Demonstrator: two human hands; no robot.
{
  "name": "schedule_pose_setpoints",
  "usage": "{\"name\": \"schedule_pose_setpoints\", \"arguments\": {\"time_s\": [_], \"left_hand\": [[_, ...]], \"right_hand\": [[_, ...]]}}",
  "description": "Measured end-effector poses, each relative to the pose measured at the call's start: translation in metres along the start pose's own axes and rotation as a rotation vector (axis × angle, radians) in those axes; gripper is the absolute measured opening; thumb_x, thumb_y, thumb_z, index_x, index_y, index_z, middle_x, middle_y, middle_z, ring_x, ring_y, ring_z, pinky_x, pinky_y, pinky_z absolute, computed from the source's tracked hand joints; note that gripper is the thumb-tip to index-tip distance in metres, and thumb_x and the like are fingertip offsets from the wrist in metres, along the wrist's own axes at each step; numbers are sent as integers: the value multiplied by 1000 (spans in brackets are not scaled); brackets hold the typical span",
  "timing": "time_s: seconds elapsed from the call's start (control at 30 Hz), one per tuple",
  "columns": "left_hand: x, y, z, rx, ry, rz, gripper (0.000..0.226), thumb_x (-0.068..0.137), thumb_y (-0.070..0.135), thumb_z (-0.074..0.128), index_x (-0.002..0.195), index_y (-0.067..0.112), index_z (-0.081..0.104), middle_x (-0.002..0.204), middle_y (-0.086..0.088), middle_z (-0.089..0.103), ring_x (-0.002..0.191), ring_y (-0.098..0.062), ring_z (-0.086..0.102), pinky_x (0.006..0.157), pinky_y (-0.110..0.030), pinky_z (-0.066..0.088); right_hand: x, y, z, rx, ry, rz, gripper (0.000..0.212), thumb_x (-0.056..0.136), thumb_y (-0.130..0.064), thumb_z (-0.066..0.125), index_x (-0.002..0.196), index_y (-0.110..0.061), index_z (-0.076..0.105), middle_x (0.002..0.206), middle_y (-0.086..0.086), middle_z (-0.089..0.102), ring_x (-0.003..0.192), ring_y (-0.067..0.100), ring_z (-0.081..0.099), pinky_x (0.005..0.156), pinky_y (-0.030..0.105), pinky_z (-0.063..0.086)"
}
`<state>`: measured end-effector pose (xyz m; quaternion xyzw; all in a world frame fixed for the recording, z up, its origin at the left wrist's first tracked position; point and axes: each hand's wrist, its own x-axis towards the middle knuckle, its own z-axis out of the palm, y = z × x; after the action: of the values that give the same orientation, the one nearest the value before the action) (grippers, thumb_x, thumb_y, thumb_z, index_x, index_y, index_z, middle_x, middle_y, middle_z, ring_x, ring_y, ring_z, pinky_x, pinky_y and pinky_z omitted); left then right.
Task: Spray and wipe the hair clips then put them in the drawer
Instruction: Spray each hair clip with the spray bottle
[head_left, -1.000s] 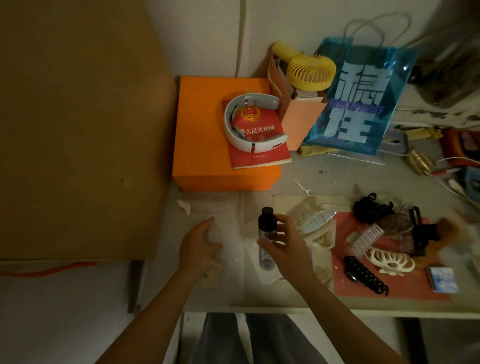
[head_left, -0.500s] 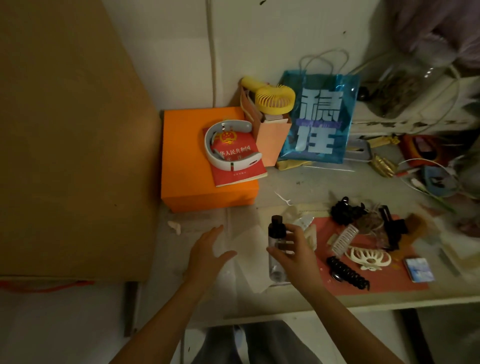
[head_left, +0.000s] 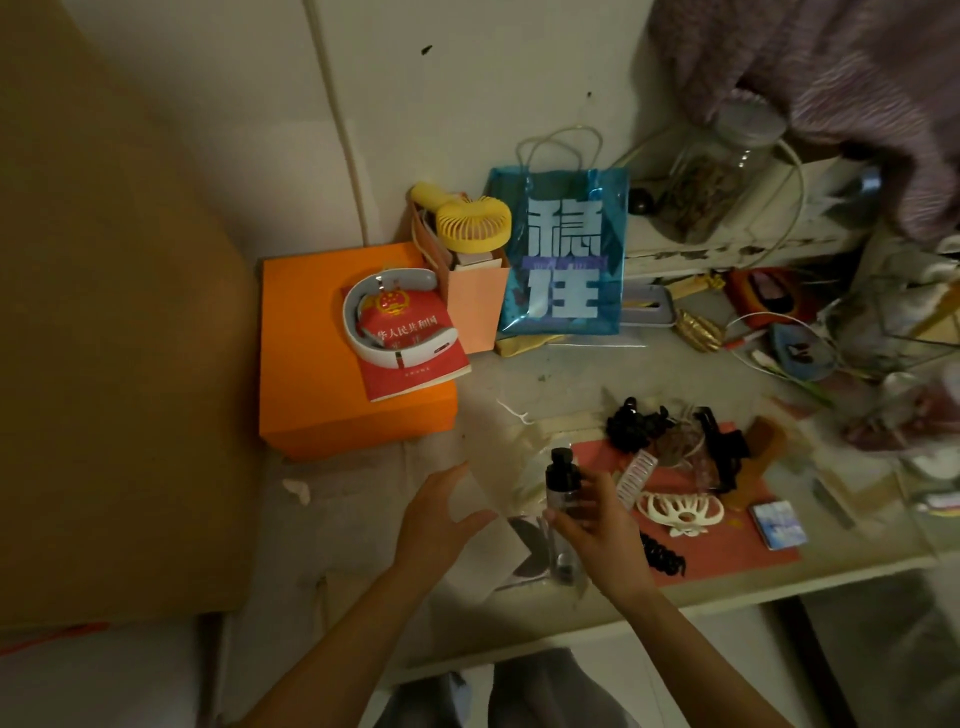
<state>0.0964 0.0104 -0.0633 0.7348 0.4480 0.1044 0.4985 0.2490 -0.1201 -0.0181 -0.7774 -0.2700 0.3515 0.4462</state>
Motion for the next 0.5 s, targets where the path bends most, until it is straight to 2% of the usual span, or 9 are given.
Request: {"name": "schedule_pose_setpoints", "arguments": {"time_s": [0.13,0.27,0.4,0.5], "left_hand": [[12,16,25,-59,-13,-38,59,83,32,71,135,31,42,130,17,45,125,-13,45,94,-11,36],[28,30,53,-48,-3,-123,68,80,33,74,140,23,43,141,4,45,127,-17,44,104,-30,39],[44,35,77,-52,12,-220,70,79,29,76,140,21,43,141,-3,47,125,-21,46,103,-35,42],[50,34,90,-71,45,-284,70,78,33,76,140,22,44,141,-2,47,123,-18,47,102,-33,42]], "right_hand": [[16,11,-23,-28,-37,-3,43,85,-16,70,120,-20,48,102,-8,62,91,2,61,68,9,50],[39,16,-49,-54,-122,7,39,86,-19,69,115,-30,46,98,-14,61,87,2,62,66,12,50],[61,24,-71,-70,-184,-16,45,86,-13,69,111,-39,44,99,-19,59,81,-6,63,66,9,49],[72,29,-83,-81,-219,-14,49,83,-16,72,109,-45,41,98,-20,58,83,-3,61,67,9,48]]}}
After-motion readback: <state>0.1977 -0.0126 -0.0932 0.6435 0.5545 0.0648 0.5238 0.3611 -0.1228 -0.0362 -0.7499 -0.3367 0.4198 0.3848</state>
